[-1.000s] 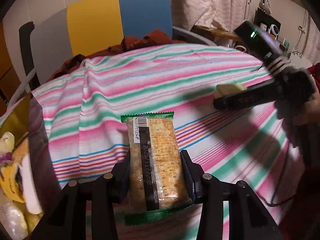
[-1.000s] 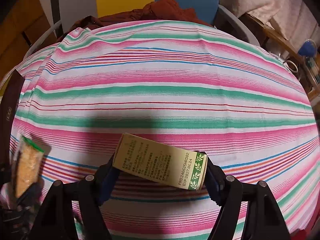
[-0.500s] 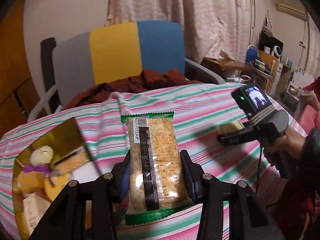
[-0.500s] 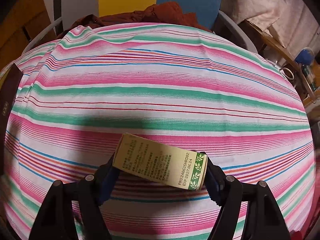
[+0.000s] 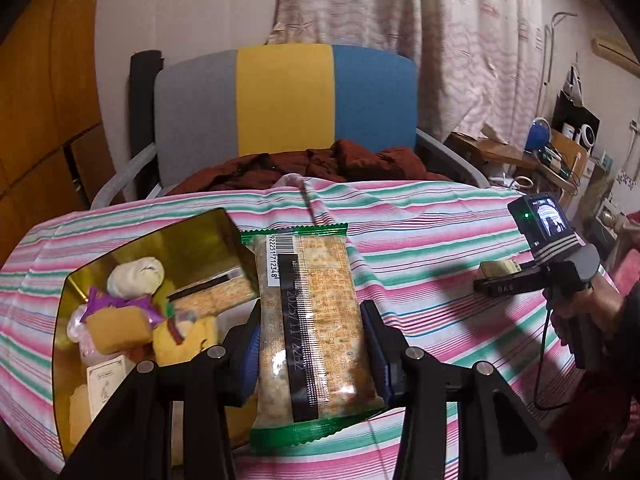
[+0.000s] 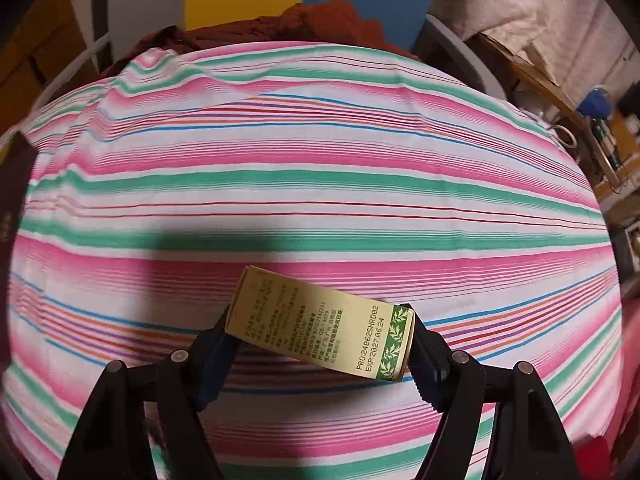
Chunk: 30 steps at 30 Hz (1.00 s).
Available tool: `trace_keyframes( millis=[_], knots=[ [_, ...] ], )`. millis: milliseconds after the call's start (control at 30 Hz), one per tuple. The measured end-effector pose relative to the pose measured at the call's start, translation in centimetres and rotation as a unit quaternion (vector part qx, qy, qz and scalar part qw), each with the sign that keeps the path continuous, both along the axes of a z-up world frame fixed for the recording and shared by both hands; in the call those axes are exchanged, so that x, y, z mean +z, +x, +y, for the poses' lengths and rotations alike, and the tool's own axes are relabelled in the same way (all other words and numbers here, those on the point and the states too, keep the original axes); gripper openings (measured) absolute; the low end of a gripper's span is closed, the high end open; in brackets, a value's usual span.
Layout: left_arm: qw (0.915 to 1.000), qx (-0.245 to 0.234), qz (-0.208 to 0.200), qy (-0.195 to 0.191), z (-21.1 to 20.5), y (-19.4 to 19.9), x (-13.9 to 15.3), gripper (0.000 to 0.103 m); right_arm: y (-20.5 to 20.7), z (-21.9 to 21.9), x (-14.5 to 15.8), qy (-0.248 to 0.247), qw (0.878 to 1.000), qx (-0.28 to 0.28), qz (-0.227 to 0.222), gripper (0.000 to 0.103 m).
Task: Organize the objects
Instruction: 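Carry the cracker bar into the gold tray and release while the right tool drops the green box there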
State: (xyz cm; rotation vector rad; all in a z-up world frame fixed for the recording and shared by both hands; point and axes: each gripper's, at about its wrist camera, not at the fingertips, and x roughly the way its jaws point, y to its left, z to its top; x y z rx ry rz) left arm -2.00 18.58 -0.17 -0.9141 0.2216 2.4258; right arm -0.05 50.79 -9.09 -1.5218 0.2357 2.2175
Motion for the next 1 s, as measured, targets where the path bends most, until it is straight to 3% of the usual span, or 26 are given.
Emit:
trace_keyframes(
  millis=[133, 333, 600, 733, 900, 1000],
  knots=[
    [0.9999, 0.009, -0.005, 0.005, -1.2, -0.2, -0.2, 0.045, -0.8, -3.1, 0.2, -0.014, 1.0, 0.02, 0.009, 0.076],
    [0.9991, 0.038, -0.011, 0.017, -4.8, -0.8, -0.4, 0.045, -2.1, -7.9, 2.8, -0.059, 0.995, 0.047, 0.07, 0.076],
    [0.9925, 0.105, -0.031, 0.054, -12.0, -1.8, -0.7, 0.045, -6.2, -17.3, 8.0, -0.128, 0.968, 0.151, 0.157, 0.076],
    [0.9901, 0.12, -0.04, 0.06, -13.7, -2.0, -1.4, 0.045, -9.7, -21.6, 9.1, -0.151, 0.954, 0.195, 0.168, 0.076],
    [0.9895, 0.117, -0.052, 0.067, -14.0, -2.1, -2.0, 0.045, -15.1, -25.5, 8.9, -0.175, 0.947, 0.212, 0.163, 0.078],
    [0.9896, 0.116, -0.051, 0.069, -14.0, -2.2, -2.1, 0.045, -17.7, -26.2, 7.9, -0.209, 0.946, 0.201, 0.145, 0.09]
  ],
)
